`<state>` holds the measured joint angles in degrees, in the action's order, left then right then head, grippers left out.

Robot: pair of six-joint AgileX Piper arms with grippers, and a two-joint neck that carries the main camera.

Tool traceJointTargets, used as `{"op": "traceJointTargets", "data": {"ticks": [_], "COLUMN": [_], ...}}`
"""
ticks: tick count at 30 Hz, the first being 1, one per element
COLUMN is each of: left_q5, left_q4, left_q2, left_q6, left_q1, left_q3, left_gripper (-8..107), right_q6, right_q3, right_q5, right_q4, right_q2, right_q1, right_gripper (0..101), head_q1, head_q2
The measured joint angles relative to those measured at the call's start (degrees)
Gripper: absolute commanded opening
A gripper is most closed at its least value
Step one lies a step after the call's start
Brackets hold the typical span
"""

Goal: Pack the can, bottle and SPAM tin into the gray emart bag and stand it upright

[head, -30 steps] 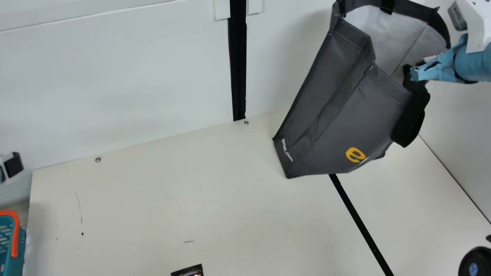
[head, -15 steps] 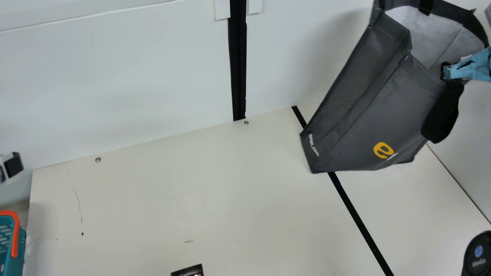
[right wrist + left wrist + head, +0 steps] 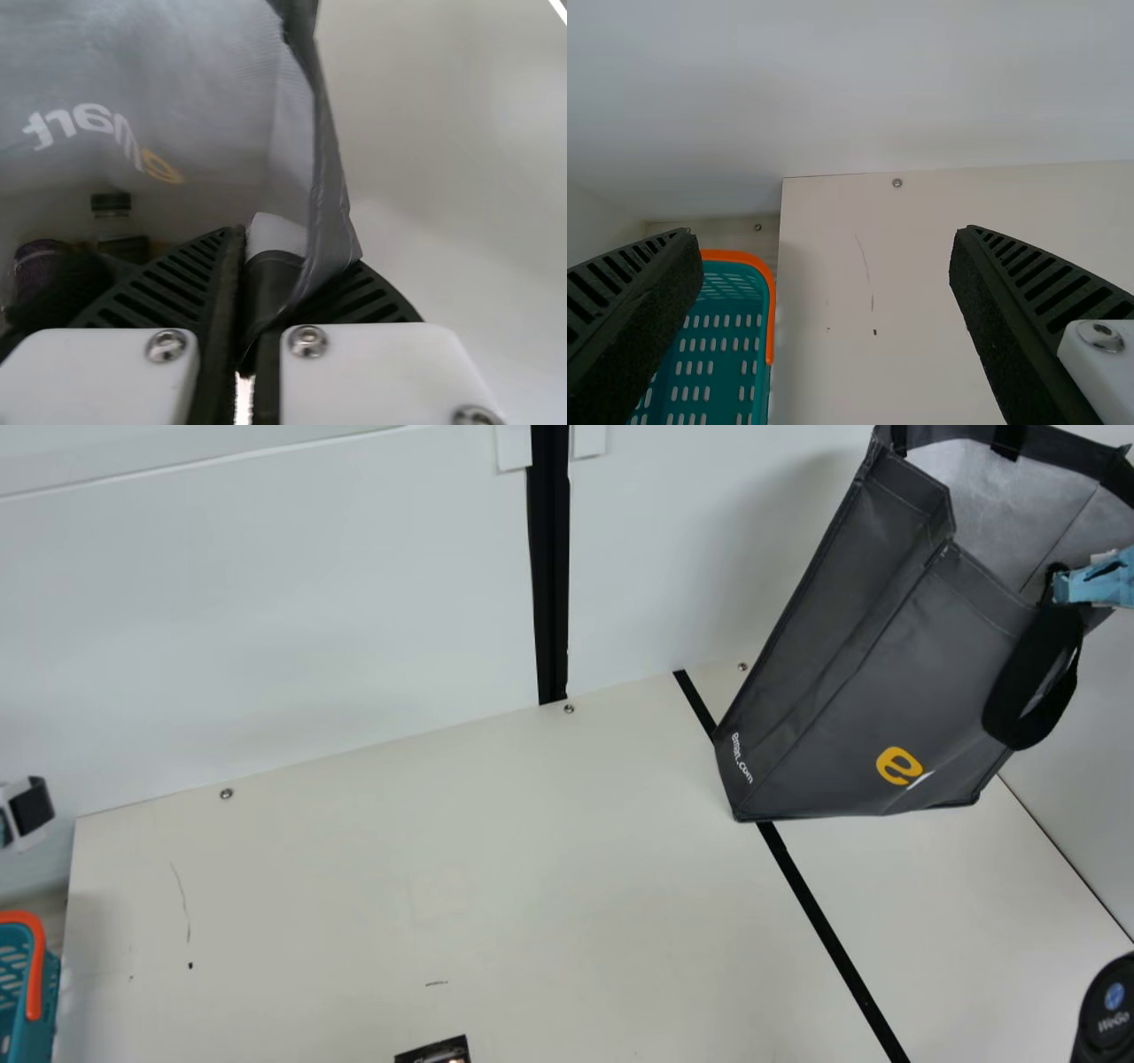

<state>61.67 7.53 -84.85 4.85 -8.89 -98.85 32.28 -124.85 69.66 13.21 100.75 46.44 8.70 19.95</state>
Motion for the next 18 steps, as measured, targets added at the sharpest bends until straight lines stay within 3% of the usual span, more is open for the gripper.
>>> {"op": "traceJointTargets", "data": {"ticks": [18], "left_q5": [0.0], "left_q4": [0.0], "left_q2": [0.0], "left_q6": [0.0], "left_q1": [0.0], "left_q3": [0.0], "left_gripper": [90], "right_q6": [1.8], "right_q3": [-3.8], "right_q5": [0.3], "right_q4": [6.0], "right_q2": [-0.5], "right_q1": [0.0], "right_gripper": [94], "head_q1": [0.0], "head_q2": [-0.1]}}
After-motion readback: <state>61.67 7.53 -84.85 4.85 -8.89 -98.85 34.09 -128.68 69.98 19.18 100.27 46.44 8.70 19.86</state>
